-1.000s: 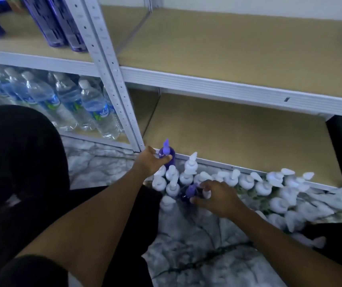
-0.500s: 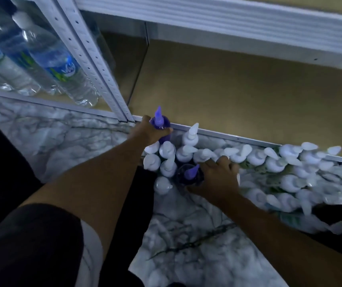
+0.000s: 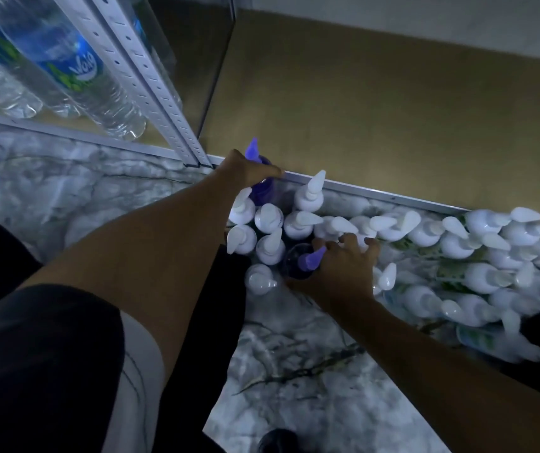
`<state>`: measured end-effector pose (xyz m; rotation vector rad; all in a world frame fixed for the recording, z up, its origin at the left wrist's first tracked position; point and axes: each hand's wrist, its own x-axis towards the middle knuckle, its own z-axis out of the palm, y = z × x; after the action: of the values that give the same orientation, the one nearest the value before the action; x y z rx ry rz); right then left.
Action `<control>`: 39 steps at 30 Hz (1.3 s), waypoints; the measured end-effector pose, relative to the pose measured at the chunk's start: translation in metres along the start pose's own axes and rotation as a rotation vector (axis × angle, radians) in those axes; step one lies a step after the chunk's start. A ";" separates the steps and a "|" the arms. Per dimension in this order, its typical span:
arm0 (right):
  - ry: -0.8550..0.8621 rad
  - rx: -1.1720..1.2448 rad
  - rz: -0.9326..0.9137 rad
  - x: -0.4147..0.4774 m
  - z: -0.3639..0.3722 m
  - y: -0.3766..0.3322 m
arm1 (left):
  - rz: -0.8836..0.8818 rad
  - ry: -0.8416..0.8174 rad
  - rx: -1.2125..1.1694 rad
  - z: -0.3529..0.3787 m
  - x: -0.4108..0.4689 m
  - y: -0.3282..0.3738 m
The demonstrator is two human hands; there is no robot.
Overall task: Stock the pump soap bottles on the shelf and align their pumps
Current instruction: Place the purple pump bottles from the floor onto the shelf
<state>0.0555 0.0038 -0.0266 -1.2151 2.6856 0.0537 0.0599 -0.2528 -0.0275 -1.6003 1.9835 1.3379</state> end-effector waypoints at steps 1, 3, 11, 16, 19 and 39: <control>-0.015 0.005 0.013 0.000 0.000 -0.001 | 0.003 0.002 0.025 -0.001 0.001 0.001; -0.035 -0.002 0.028 0.000 -0.002 -0.003 | -0.010 0.021 0.071 -0.002 0.000 0.003; 0.004 0.036 0.035 -0.001 -0.001 -0.003 | 0.021 0.178 0.130 0.008 -0.009 -0.003; 0.096 0.118 0.004 -0.012 -0.017 0.001 | 0.055 0.280 0.160 -0.010 -0.035 0.005; 0.146 0.205 -0.045 -0.023 -0.035 0.004 | 0.086 0.319 0.153 -0.031 -0.065 0.021; 0.306 1.351 0.007 -0.132 -0.298 0.123 | 0.852 0.077 -0.682 -0.077 -0.369 0.118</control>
<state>0.0010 0.1492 0.2849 -0.7127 2.0211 -1.6989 0.1143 -0.0831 0.3247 -0.9770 2.5543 2.5000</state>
